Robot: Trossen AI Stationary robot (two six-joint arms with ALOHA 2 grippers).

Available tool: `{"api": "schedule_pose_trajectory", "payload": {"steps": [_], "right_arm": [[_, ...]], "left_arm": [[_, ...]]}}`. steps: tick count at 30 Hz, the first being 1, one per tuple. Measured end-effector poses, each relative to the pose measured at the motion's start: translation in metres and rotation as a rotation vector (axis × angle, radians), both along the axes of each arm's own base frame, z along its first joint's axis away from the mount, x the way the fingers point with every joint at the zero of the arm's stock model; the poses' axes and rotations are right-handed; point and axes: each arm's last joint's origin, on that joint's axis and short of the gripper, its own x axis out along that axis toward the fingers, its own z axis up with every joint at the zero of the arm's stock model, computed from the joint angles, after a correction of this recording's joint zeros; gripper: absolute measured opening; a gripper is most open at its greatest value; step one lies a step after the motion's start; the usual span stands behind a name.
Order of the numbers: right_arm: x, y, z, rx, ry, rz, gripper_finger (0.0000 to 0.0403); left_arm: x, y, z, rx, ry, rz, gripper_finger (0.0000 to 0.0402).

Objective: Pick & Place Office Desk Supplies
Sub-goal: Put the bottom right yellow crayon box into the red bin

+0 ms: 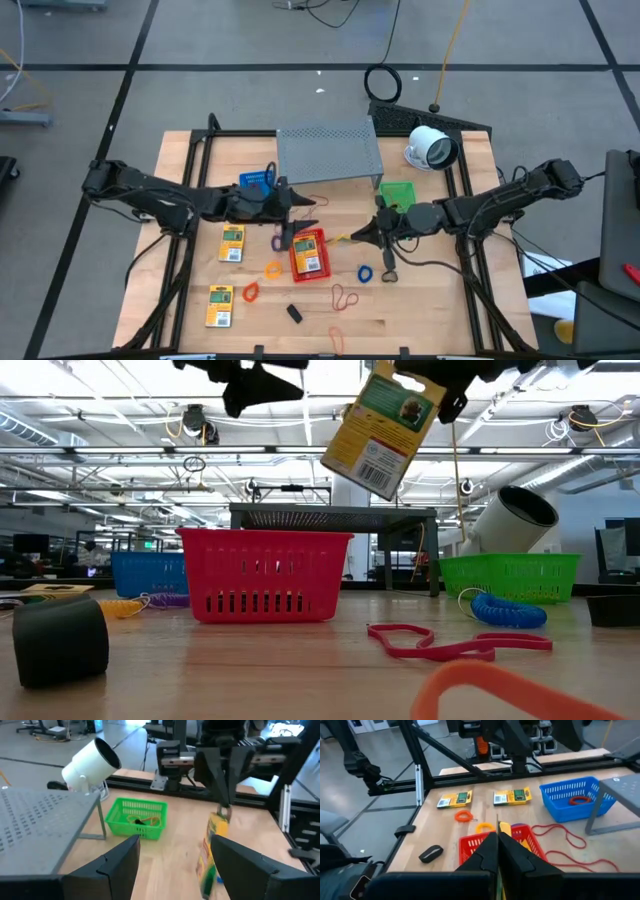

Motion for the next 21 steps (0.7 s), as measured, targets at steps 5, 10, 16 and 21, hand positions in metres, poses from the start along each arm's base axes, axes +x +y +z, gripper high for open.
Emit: {"api": "schedule_pose_trajectory", "payload": {"steps": [5, 10, 16, 21], "right_arm": [[0.001, 0.0, 0.002, -0.015, -0.02, 0.004, 0.0], [0.001, 0.0, 0.002, -0.028, -0.028, 0.008, 0.0], [0.0, 0.0, 0.002, -0.03, -0.021, 0.007, 0.0], [0.0, 0.0, 0.001, -0.031, -0.021, 0.008, 0.0]], "left_arm": [[0.019, -0.003, -0.002, 0.01, 0.046, 0.011, 0.0255], [0.04, -0.006, -0.005, 0.018, 0.092, 0.012, 0.0255], [0.06, -0.009, 0.002, 0.03, 0.093, 0.0, 0.0255], [0.066, -0.012, 0.005, 0.033, 0.106, -0.023, 0.0255]]}}
